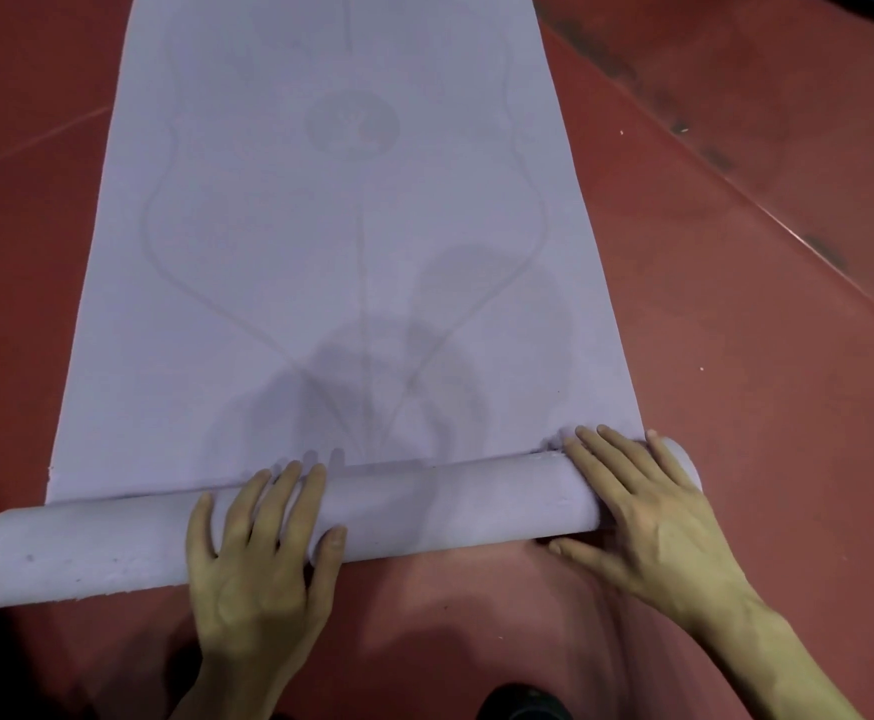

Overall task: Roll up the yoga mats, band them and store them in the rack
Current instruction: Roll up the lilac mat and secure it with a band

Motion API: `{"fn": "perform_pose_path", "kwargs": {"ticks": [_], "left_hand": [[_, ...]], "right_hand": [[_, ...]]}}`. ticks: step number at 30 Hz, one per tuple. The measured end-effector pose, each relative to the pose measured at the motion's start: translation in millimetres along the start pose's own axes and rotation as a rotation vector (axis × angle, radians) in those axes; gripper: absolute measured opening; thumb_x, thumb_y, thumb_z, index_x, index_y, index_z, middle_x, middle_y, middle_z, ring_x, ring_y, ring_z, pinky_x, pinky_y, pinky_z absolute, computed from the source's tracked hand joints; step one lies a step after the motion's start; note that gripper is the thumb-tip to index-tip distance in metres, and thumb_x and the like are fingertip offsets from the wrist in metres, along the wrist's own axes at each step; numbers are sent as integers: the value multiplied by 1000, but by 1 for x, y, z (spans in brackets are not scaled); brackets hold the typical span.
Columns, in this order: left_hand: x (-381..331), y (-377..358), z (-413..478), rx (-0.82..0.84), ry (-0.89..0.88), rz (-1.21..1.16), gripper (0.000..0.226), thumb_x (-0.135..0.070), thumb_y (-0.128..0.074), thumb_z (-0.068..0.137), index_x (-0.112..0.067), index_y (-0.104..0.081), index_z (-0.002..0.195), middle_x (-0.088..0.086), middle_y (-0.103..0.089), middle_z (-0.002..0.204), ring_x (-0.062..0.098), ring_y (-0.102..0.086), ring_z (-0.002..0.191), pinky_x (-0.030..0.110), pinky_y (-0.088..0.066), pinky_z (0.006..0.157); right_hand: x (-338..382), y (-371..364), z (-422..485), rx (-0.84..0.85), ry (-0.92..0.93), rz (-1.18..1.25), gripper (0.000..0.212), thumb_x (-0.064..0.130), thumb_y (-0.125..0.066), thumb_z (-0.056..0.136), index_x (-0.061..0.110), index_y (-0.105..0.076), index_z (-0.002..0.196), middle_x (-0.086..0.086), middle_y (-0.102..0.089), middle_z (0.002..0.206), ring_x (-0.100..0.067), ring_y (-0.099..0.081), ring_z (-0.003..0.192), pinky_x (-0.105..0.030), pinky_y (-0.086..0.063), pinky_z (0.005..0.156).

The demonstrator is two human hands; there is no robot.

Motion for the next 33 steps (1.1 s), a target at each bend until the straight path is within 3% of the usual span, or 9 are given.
{"fn": "perform_pose_path", "kwargs": {"ticks": [5,11,14,16,18,20,23,31,33], "left_hand": [[1,-1,2,16,24,-4,51,-42,-44,104,-11,-68,137,11,-69,133,37,-65,122,65,-31,113],[1,0,5,51,54,-32,53,-43,-44,101,-13,-69,136,10,-70,131,37,-64,122,64,-28,115],[4,2,10,50,62,-22,52,-43,-44,101,-13,-68,137,11,-69,129,37,-65,120,63,-30,114],[6,3,15,38,60,-12,50,-42,-46,102,-13,-68,137,11,-70,126,37,-65,116,63,-30,115],[8,2,19,26,52,-6,48,-40,-47,102,-13,-69,134,10,-71,122,36,-67,112,64,-31,115],[6,1,19,24,44,0,47,-41,-47,103,-13,-71,132,10,-71,119,35,-67,110,64,-32,114],[4,-4,18,39,43,1,47,-42,-48,102,-13,-73,129,10,-72,119,36,-67,110,65,-31,114],[3,-6,17,55,52,-4,49,-42,-47,99,-13,-73,129,9,-71,120,37,-66,112,65,-30,115],[4,-7,18,53,57,-4,48,-42,-48,99,-13,-72,129,10,-72,119,37,-66,111,64,-29,115]], "right_hand": [[-2,9,6,-25,-27,11,83,78,-60,85,18,-60,143,5,-63,143,-21,-60,131,-45,-43,112],[-4,20,20,-9,-22,-101,63,79,-61,76,28,-75,110,13,-76,98,-19,-72,90,-36,-48,84],[0,40,27,-118,30,-98,48,74,-59,81,29,-75,86,15,-70,73,-19,-68,71,-34,-47,87],[0,51,34,-156,51,-108,50,76,-57,83,28,-72,75,14,-64,63,-18,-66,65,-43,-51,98],[-4,47,35,-129,42,-127,58,81,-56,81,27,-75,82,13,-68,69,-18,-69,72,-53,-46,108],[-10,31,28,-36,-3,-142,75,87,-51,79,25,-77,112,8,-77,103,-22,-72,102,-60,-37,115],[-7,14,11,31,-25,-156,85,79,-52,83,19,-63,142,-7,-56,151,-33,-48,144,-67,-23,121],[3,30,6,-117,-53,-193,37,37,-85,83,22,-79,116,-9,-60,145,-39,-41,147,-73,-12,121],[2,32,5,-138,-71,-189,38,40,-81,84,22,-79,118,-9,-60,144,-39,-41,146,-72,-13,121]]}}
Point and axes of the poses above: each hand's wrist, its own z-axis towards the middle knuckle, its own y-axis out of the back of the hand, x = y × z, the point moved 10 cm from there along z, towards the middle knuckle
